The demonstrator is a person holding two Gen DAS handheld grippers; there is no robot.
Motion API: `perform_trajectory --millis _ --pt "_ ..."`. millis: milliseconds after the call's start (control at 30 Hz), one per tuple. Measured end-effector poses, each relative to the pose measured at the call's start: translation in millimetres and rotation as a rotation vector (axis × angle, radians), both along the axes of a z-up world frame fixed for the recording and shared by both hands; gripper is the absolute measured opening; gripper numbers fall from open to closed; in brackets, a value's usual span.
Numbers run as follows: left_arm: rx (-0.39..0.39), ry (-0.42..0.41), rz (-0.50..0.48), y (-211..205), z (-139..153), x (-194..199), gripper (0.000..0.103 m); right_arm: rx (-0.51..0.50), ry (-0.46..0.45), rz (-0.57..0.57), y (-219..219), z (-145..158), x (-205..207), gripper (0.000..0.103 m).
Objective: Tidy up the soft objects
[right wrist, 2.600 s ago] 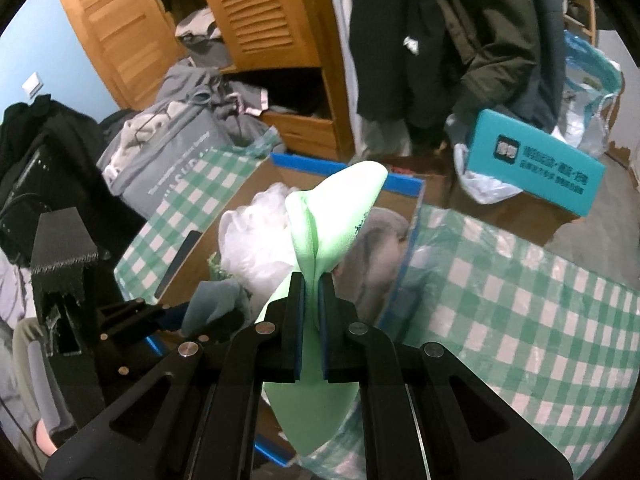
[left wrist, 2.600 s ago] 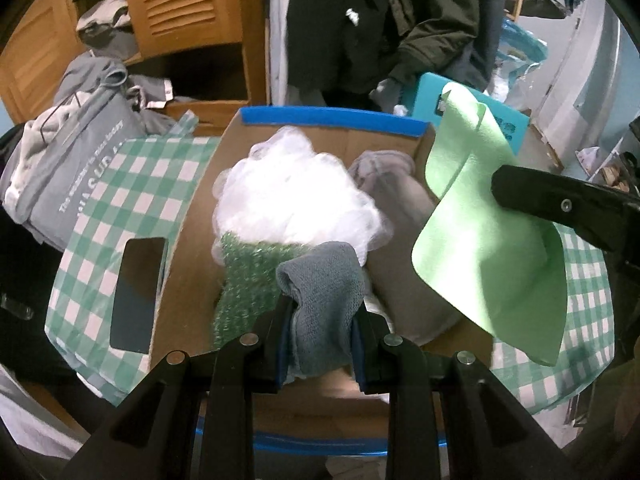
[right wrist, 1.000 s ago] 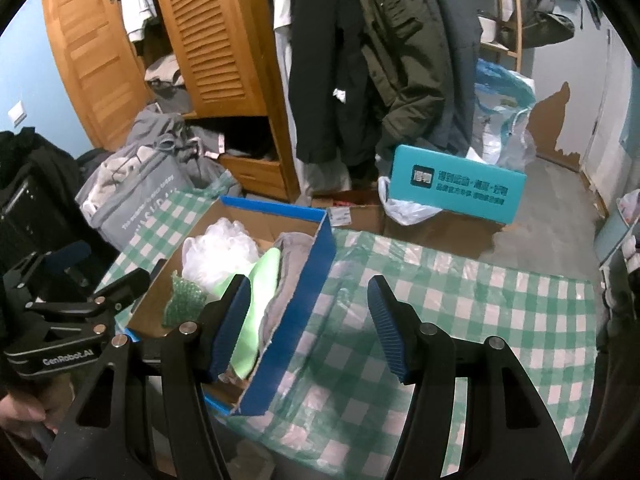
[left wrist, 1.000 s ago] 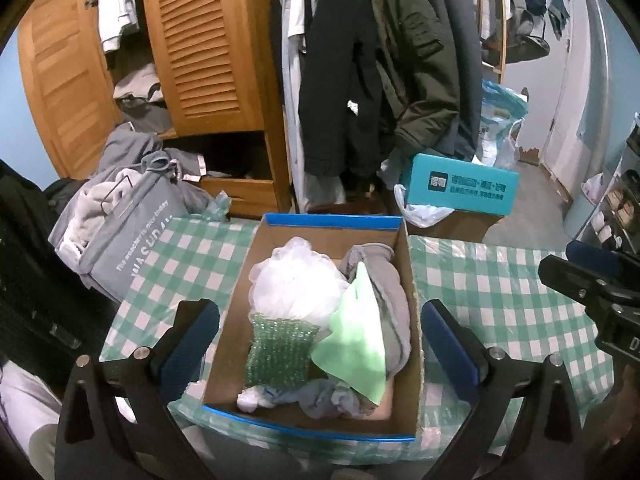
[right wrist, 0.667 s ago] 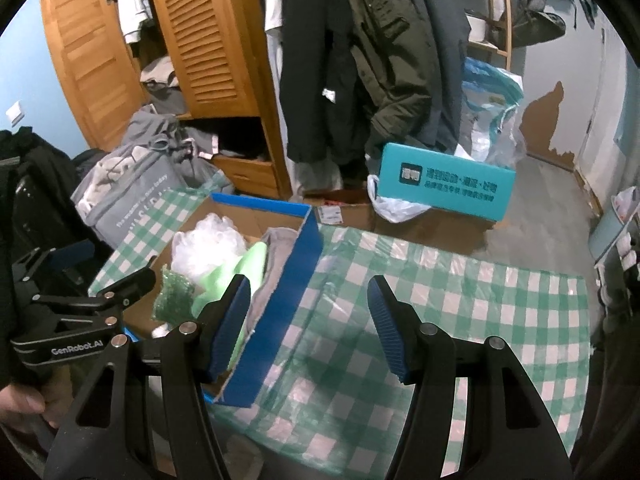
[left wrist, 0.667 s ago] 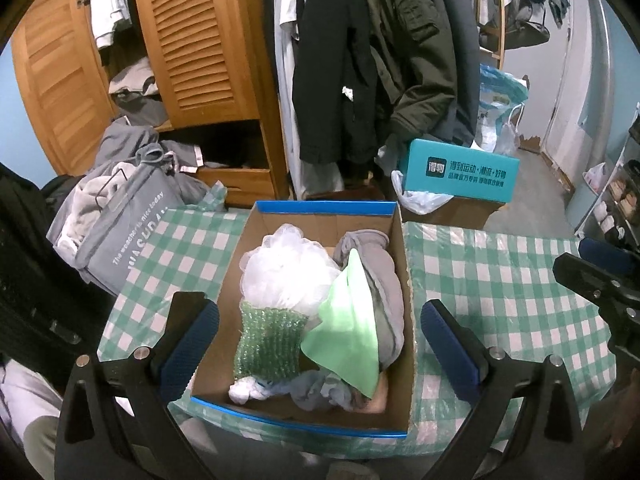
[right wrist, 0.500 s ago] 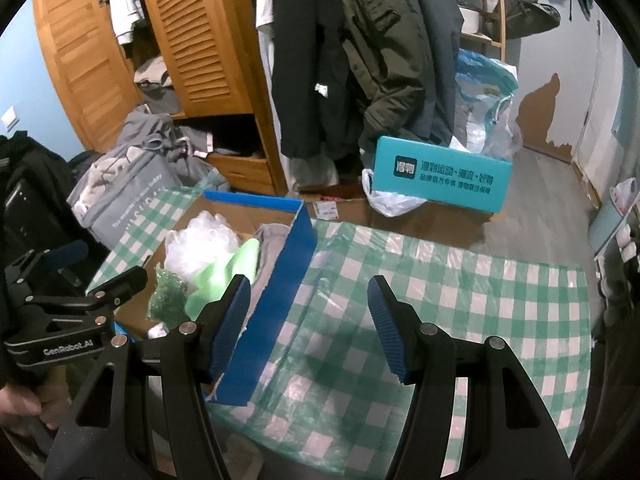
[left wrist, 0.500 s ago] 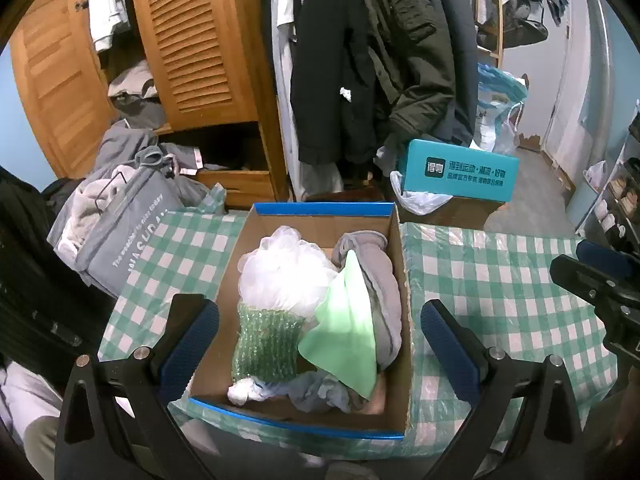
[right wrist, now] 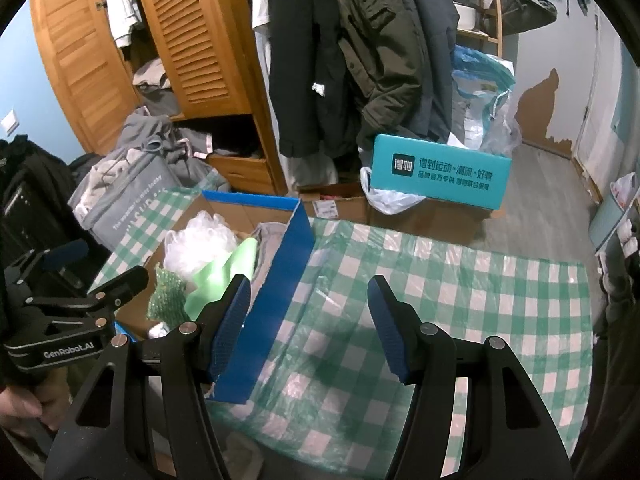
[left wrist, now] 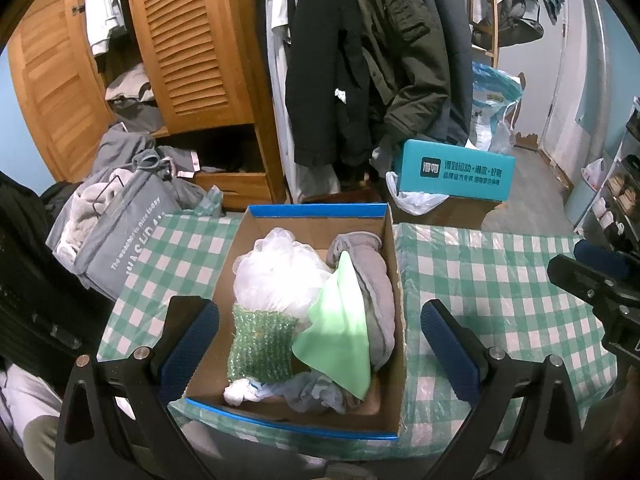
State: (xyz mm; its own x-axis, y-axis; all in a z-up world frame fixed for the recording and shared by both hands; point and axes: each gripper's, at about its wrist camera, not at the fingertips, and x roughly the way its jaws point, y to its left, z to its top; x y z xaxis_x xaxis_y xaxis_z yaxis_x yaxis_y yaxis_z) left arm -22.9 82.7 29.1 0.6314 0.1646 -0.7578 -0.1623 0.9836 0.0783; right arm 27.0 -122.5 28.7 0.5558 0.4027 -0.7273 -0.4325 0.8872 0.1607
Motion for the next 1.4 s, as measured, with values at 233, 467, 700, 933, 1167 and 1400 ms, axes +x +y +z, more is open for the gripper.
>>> perform_trajectory --millis 233,467,700,933,1167,1400 --pt "0.002 -0.001 -0.005 -1.9 0.6 0.4 0.102 0.006 0.008 0.001 -2.1 -0.6 -0.4 0.060" --pt "0.000 -0.001 -0.002 -3.7 1.2 -0.2 0.102 0.009 0.007 0.000 -4.1 -0.6 -1.3 0.060" --pt "0.002 -0.001 -0.001 -3.3 0.6 -0.2 0.102 0.008 0.007 0.000 -4.2 -0.6 -1.7 0.060" --pt "0.002 0.000 -0.002 -3.5 0.4 -0.2 0.102 0.009 0.008 0.000 -4.4 -1.0 -1.3 0.060" --pt "0.006 -0.004 -0.002 -4.9 0.9 0.2 0.102 0.009 0.009 -0.001 -4.5 -1.1 -0.8 0.060" --pt "0.027 -0.017 -0.018 -9.9 1.4 -1.1 0.102 0.010 0.009 -0.001 -4.6 -0.8 -0.1 0.060"
